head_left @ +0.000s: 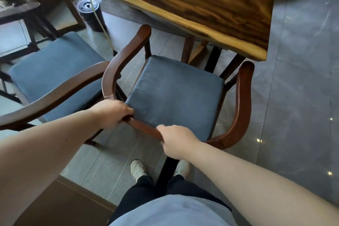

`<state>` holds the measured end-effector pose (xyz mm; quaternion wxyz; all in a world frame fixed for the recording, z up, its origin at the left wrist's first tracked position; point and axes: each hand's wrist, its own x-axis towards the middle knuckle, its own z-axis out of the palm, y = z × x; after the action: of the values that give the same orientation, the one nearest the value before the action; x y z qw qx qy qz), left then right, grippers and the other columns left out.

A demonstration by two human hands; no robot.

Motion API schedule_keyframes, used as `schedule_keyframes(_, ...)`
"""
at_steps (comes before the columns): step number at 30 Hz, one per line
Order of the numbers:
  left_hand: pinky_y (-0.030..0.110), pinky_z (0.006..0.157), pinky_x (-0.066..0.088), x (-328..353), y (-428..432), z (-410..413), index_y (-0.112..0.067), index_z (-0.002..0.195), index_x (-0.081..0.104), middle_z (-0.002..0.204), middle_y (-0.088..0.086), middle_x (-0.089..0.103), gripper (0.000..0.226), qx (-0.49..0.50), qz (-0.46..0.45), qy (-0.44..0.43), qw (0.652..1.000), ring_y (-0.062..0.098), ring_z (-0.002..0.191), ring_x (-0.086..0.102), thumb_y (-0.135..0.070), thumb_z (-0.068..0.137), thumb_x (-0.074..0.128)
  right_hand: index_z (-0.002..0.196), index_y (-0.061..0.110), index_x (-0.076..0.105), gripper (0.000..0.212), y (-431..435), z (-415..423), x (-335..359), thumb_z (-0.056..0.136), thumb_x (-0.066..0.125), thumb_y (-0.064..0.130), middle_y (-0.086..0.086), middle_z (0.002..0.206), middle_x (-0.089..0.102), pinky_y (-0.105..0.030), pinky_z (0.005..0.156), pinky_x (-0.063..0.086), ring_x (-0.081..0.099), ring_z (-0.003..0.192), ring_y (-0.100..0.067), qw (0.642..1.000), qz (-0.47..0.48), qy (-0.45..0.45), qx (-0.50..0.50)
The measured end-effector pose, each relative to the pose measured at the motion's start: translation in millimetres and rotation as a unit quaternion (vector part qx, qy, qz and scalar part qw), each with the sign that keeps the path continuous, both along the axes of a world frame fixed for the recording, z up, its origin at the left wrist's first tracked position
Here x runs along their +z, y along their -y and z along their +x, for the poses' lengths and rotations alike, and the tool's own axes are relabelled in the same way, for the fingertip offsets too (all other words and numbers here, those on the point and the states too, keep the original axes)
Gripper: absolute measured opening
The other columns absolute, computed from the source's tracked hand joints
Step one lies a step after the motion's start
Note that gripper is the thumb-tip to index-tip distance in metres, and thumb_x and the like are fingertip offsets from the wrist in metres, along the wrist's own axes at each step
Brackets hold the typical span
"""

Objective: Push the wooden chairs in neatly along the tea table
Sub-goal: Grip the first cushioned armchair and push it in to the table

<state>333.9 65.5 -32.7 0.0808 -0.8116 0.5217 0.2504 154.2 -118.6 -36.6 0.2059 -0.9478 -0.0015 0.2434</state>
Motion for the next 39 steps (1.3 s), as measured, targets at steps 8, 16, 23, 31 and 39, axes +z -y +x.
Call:
schedule_keyframes(8, 0.039, 0.088, 0.048, 11.8, 16.1, -23.7, -0.025, 0.113, 0.054, 0.106, -0.004, 0.064, 0.039, -0.053, -0.048, 0.003, 0.997, 0.020, 0.103, 0.057, -0.039, 0.077, 0.060, 0.134, 0.027, 0.048, 0.062, 101.3, -80.1, -26.6, 0.076, 0.068, 0.031, 0.007, 0.132, 0.059, -0.033, 0.103, 0.041, 0.052, 0.121, -0.016, 0.997, 0.039, -0.034, -0.050)
schedule_keyframes(16, 0.038, 0.075, 0.052, 6.1, 54.9, -76.9, -0.024, 0.101, 0.055, 0.094, 0.000, 0.068, 0.031, -0.052, -0.007, 0.015, 0.999, 0.028, 0.089, 0.064, -0.049, 0.083, 0.051, 0.082, 0.030, 0.048, 0.023, 157.2, -51.5, -45.7, 0.065, 0.055, 0.043, 0.005, 0.087, 0.064, -0.038, 0.082, 0.043, 0.062, 0.088, -0.021, 0.969, -0.114, -0.171, 0.140)
schedule_keyframes(23, 0.036, 0.072, 0.050, 7.2, 61.7, -68.5, -0.025, 0.098, 0.055, 0.090, -0.001, 0.068, 0.030, -0.055, -0.032, 0.034, 0.997, 0.027, 0.086, 0.064, -0.049, 0.082, 0.049, 0.085, 0.028, 0.046, 0.022, 168.1, -44.4, -45.1, 0.070, 0.061, 0.035, 0.002, 0.091, 0.064, -0.039, 0.083, 0.043, 0.061, 0.089, -0.024, 0.970, -0.108, -0.160, 0.145)
schedule_keyframes(31, 0.036, 0.075, 0.050, 8.6, 60.3, -70.0, -0.024, 0.100, 0.055, 0.093, -0.001, 0.068, 0.031, -0.057, -0.018, 0.030, 0.998, 0.027, 0.089, 0.063, -0.049, 0.082, 0.050, 0.087, 0.024, 0.049, 0.021, 164.6, -48.1, -45.9, 0.071, 0.061, 0.033, 0.001, 0.089, 0.063, -0.040, 0.085, 0.043, 0.061, 0.087, -0.025, 0.972, -0.113, -0.144, 0.145)
schedule_keyframes(39, 0.038, 0.077, 0.050, 4.1, 55.4, -78.6, -0.024, 0.100, 0.056, 0.093, -0.001, 0.067, 0.028, -0.043, -0.026, 0.025, 0.998, 0.026, 0.090, 0.062, -0.047, 0.084, 0.049, 0.084, 0.026, 0.047, 0.017, 164.5, -50.4, -50.1, 0.072, 0.059, 0.027, 0.004, 0.083, 0.058, -0.040, 0.082, 0.043, 0.059, 0.083, -0.024, 0.971, -0.106, -0.144, 0.161)
